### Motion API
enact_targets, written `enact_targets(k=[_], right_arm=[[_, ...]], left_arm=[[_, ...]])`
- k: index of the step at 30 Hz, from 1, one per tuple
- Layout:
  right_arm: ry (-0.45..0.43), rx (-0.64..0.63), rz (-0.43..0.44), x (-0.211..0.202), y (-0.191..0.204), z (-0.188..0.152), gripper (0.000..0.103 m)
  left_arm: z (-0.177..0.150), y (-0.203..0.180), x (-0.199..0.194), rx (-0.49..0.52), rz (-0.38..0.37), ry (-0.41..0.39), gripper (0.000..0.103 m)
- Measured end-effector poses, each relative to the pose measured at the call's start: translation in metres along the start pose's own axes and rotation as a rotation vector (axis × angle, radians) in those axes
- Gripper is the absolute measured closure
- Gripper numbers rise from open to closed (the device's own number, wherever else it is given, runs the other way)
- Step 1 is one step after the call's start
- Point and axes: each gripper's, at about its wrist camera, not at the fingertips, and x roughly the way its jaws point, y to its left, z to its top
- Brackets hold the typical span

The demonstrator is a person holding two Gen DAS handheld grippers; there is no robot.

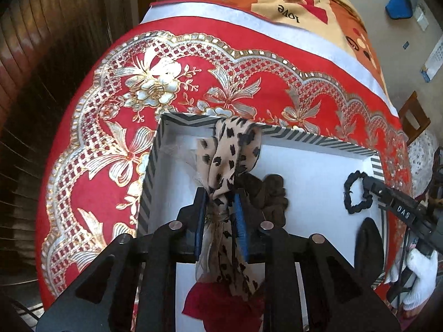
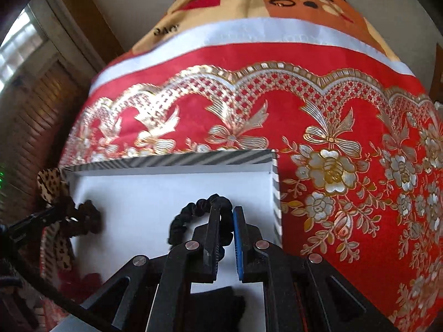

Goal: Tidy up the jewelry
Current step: 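Open both grippers to drop the leopard-print bow and black scrunchie into the box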

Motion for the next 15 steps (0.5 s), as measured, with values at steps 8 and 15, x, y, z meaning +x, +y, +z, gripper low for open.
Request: enact_targets(k=[8, 15], right_arm=[[-0.065, -0.04, 0.026, -0.027, 0.006, -0.008, 0.07], [-0.142, -0.045, 0.065, -0.074, 0.023, -0.031, 0.064]], left_arm=[[0.0, 0.001, -0.014, -0.013, -0.001, -0.059, 0.058], [-0.025, -0.01, -0.045, 0.028, 0.071, -0.113, 0.058]])
